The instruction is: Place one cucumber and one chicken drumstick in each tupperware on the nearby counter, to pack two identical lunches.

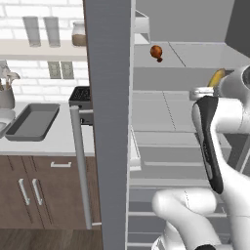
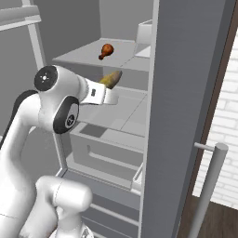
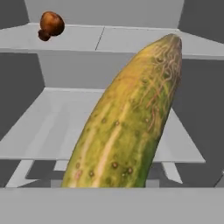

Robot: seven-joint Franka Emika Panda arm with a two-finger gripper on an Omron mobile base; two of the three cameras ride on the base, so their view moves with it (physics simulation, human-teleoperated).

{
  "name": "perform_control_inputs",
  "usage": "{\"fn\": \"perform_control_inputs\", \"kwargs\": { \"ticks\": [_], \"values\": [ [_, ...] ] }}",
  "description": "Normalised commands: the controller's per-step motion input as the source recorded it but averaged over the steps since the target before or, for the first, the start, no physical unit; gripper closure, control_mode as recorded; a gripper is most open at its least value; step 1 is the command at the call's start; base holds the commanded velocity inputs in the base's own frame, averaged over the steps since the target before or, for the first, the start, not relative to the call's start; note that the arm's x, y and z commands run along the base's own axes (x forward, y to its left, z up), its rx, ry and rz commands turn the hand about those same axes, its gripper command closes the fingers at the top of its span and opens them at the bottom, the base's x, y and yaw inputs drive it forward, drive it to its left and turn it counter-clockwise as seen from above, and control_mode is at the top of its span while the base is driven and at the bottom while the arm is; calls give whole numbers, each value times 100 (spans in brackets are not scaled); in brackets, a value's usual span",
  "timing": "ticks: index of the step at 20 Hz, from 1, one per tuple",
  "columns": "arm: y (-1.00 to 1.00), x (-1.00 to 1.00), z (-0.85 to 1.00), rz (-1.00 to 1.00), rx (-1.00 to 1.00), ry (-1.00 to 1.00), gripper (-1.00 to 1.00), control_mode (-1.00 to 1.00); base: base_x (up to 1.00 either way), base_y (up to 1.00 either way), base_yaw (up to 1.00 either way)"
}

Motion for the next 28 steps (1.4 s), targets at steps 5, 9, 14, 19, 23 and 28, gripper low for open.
{"fn": "perform_control_inputs", "kwargs": {
  "ticks": [5, 9, 14, 19, 23, 28],
  "values": [
    [-1, -96, -100, 7, -12, 49, 100, -100, 0, 0, 0],
    [-1, -31, -69, 0, 0, 16, 100, -100, 0, 0, 0],
    [0, -36, -11, 1, 0, 8, 100, 100, -20, 2, 5],
    [0, 0, 0, 0, 0, 0, 100, 100, -88, 30, 59],
    [0, 0, 0, 0, 0, 0, 100, 100, -51, 51, 77],
    [0, 0, 0, 0, 0, 0, 100, 100, -29, 86, 78]
  ]
}}
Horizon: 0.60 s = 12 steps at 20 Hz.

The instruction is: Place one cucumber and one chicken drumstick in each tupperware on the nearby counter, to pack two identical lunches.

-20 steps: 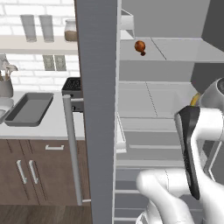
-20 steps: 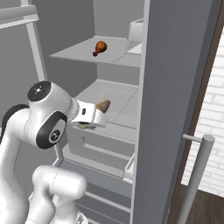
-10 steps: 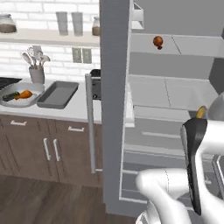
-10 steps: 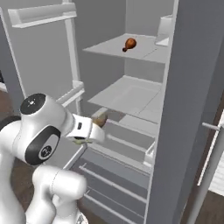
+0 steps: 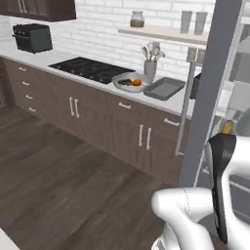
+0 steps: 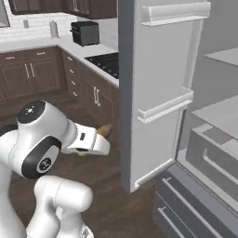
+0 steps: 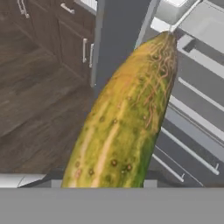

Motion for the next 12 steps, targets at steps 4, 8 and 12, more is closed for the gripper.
{"fn": "perform_control_inputs", "kwargs": {
  "ticks": [4, 8, 12],
  "values": [
    [0, 0, 0, 0, 0, 0, 100, 100, 29, 87, 61],
    [0, 0, 0, 0, 0, 0, 100, 100, 100, 24, 19],
    [0, 0, 0, 0, 0, 0, 100, 100, 100, -37, 9]
  ]
}}
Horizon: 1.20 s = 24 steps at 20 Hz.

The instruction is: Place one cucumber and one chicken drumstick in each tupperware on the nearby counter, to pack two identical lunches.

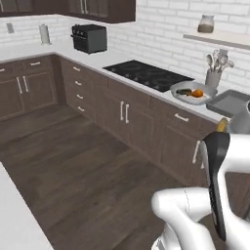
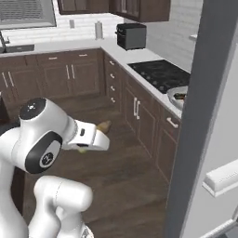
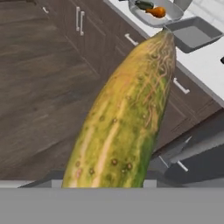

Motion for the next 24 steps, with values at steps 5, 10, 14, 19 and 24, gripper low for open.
{"fn": "perform_control_inputs", "kwargs": {
  "ticks": [5, 10, 14, 19, 24],
  "values": [
    [0, 0, 0, 0, 0, 0, 100, 100, 100, -66, 5],
    [0, 0, 0, 0, 0, 0, 100, 100, 100, -43, -2],
    [0, 0, 0, 0, 0, 0, 100, 100, 100, -5, -29],
    [0, 0, 0, 0, 0, 0, 100, 100, 90, 6, -60],
    [0, 0, 0, 0, 0, 0, 100, 100, 52, 5, -76]
  ]
}}
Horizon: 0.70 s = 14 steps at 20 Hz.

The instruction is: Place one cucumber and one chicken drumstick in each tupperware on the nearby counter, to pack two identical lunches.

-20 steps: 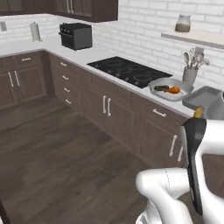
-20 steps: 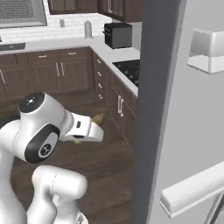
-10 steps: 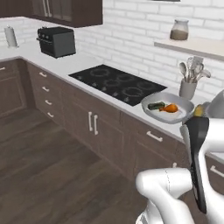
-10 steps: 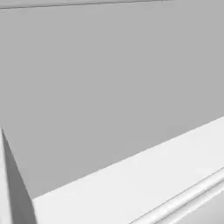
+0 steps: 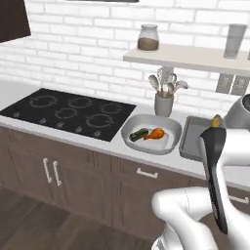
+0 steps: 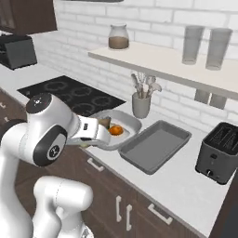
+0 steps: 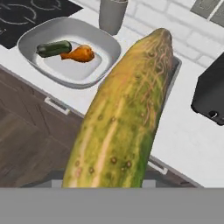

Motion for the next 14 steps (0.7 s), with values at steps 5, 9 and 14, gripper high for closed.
{"fn": "perform_control_inputs", "kwargs": {
  "ticks": [5, 9, 14],
  "values": [
    [0, 0, 0, 0, 0, 0, 100, 100, 60, 6, -72],
    [1, 25, -7, -2, 0, 2, 100, -100, 75, 7, -15],
    [15, 100, -73, -3, 0, 21, 100, -100, 0, 0, 0]
  ]
}}
